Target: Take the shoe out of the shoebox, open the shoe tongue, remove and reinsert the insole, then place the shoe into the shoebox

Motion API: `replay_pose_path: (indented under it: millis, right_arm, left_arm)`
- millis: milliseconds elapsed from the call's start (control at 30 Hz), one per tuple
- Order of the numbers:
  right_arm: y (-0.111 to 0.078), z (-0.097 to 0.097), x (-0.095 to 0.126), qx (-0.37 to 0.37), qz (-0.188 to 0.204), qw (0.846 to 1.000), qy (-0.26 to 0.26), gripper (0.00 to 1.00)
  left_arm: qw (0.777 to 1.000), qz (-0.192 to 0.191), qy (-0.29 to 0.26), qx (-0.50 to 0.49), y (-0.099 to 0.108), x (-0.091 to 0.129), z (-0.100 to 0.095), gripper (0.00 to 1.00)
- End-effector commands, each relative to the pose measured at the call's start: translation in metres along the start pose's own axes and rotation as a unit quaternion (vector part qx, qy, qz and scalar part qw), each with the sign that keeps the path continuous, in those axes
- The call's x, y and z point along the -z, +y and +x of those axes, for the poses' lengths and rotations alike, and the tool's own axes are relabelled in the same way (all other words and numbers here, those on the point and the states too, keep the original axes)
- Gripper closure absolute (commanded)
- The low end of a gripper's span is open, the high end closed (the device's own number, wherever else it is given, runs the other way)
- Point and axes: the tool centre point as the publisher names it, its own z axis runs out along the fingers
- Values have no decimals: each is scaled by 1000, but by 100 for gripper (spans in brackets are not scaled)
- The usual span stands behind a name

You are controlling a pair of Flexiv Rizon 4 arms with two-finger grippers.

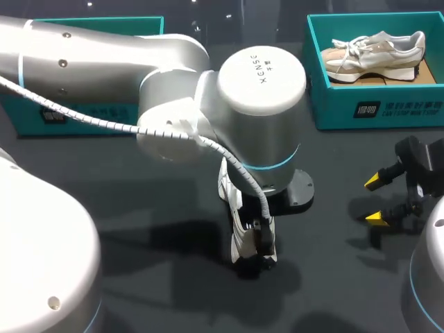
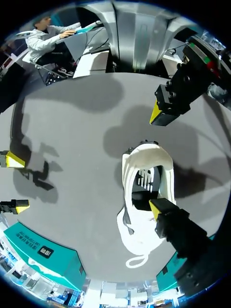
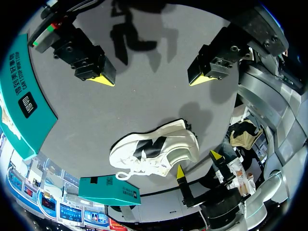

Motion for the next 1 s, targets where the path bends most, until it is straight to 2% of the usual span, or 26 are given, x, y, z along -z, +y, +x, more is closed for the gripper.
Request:
replay_pose_path:
  millis: [33,367,700,1000]
  right_arm:
    - [0,2,0,0,1,1000,-2,0]
    - [0,2,0,0,1,1000,-2,0]
    - [0,2,0,0,1,1000,-2,0]
    - [0,2,0,0,1,1000,-2,0]
  left_arm:
    - [1000,11,3,3,7,-11,0,2]
    - [1000,-6,4,-2,2,-34,10,11]
    - [1000,-16,-7,-1,-1,-52,19,13]
    - [1000,-14,-13,1,2,-66,20,18]
